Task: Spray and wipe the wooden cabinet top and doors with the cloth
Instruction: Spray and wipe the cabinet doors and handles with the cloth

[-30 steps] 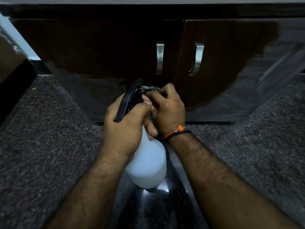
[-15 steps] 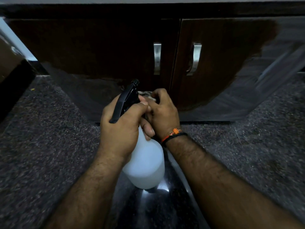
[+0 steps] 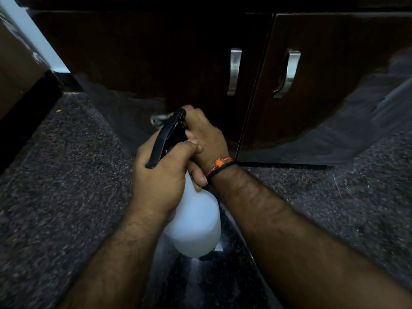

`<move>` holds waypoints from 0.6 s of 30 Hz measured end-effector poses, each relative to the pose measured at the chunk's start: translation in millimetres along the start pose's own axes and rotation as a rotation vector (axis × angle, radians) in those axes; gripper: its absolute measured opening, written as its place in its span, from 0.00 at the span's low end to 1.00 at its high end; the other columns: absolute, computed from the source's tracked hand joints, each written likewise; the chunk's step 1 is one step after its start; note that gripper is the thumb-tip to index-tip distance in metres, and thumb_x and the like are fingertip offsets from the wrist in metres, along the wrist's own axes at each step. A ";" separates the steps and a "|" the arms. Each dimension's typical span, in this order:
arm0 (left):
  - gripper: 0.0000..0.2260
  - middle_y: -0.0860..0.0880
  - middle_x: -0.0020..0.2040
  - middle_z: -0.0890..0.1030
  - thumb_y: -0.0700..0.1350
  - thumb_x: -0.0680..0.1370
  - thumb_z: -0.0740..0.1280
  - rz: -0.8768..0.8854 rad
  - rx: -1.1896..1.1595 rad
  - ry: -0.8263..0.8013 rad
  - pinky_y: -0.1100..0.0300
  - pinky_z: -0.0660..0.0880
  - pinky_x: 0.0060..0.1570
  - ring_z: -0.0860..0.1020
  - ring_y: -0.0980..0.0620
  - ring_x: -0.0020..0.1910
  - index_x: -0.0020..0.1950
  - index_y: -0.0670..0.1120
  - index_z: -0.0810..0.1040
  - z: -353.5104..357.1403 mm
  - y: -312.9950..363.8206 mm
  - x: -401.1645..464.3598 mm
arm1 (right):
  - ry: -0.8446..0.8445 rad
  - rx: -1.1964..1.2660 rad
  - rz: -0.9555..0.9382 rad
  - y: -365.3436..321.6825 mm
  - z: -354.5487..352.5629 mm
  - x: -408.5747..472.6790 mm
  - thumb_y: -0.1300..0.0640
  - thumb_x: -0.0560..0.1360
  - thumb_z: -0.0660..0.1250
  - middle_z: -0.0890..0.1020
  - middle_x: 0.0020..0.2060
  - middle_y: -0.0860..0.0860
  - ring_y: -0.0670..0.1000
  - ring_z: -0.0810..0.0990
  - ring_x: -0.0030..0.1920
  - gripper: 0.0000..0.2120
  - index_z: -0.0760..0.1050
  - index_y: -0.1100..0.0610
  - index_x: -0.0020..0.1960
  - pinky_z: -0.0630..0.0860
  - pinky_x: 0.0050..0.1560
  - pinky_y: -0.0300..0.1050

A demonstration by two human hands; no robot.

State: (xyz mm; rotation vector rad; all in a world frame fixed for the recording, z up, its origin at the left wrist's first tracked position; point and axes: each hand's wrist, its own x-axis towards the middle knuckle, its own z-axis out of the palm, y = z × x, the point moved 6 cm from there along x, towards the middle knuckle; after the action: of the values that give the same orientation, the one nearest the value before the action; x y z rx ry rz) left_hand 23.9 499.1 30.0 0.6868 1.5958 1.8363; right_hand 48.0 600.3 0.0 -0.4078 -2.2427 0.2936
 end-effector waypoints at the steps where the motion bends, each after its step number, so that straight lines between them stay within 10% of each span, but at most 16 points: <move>1: 0.05 0.35 0.35 0.80 0.41 0.71 0.69 0.002 0.004 -0.003 0.56 0.74 0.25 0.74 0.41 0.21 0.44 0.41 0.81 1.1 -0.1 -0.3 | -0.089 -0.013 0.022 5.6 9.2 -4.9 0.60 0.75 0.70 0.77 0.49 0.57 0.56 0.77 0.44 0.13 0.69 0.51 0.55 0.78 0.28 0.52; 6: 0.02 0.30 0.34 0.76 0.41 0.72 0.69 0.005 0.034 -0.022 0.55 0.74 0.24 0.73 0.40 0.22 0.42 0.44 0.82 7.3 1.0 -3.5 | -0.195 -0.129 0.185 41.6 15.1 -40.6 0.61 0.71 0.75 0.78 0.49 0.56 0.57 0.76 0.47 0.18 0.76 0.50 0.58 0.78 0.29 0.52; 18: 0.05 0.45 0.39 0.83 0.35 0.78 0.67 -0.042 0.033 -0.068 0.54 0.74 0.25 0.75 0.44 0.22 0.45 0.42 0.80 33.6 -1.0 -8.0 | 0.264 -0.235 0.471 105.6 -102.0 -92.0 0.66 0.72 0.67 0.76 0.50 0.57 0.56 0.79 0.48 0.11 0.84 0.57 0.51 0.77 0.43 0.43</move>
State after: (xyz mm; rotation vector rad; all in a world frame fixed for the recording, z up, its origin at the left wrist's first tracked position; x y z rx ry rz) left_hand 53.7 516.1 33.8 0.7180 1.5878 1.7420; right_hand 203.0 669.9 -34.4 -1.0434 -1.9050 0.2026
